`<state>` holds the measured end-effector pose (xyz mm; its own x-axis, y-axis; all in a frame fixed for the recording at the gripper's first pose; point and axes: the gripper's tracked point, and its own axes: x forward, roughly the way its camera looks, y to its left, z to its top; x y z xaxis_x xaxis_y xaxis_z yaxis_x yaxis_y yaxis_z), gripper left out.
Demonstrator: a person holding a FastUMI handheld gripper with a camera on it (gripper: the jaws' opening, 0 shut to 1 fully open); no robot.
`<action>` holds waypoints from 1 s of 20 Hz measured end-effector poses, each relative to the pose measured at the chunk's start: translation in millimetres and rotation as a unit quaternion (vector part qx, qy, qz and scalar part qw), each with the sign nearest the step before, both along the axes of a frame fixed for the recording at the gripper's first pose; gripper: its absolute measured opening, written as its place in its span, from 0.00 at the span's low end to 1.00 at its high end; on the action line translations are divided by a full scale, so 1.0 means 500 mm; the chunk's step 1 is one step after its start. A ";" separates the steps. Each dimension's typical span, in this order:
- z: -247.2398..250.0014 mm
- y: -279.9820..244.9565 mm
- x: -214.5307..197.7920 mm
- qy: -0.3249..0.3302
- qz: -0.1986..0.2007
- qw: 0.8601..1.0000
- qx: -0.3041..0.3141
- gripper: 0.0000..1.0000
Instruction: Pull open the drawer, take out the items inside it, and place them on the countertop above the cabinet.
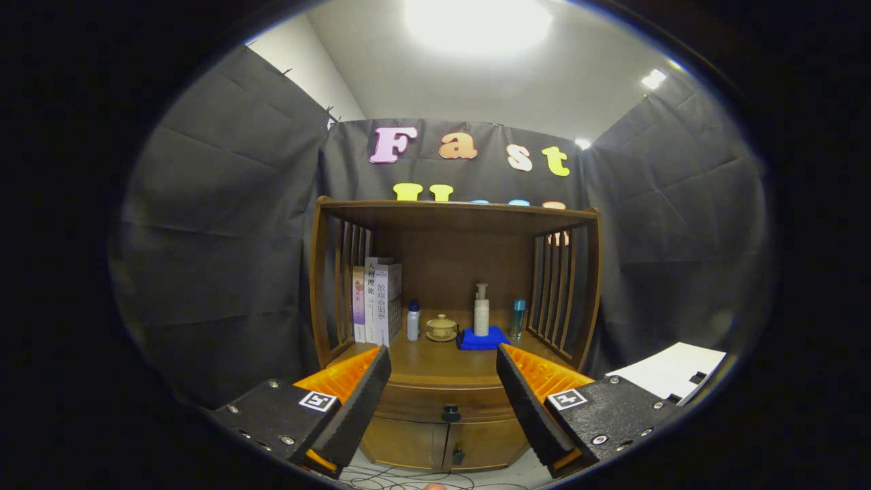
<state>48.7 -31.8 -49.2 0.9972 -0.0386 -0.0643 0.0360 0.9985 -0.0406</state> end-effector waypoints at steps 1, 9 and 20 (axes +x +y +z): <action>-0.011 0.001 0.005 0.002 -0.001 1.000 -0.010 0.96; -0.094 0.002 0.038 0.050 0.018 0.999 0.004 0.97; -0.244 -0.010 0.119 0.050 0.034 0.998 0.017 0.97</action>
<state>108.2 -37.0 -171.1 0.9859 0.0319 -0.1645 -0.0335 0.9994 -0.0071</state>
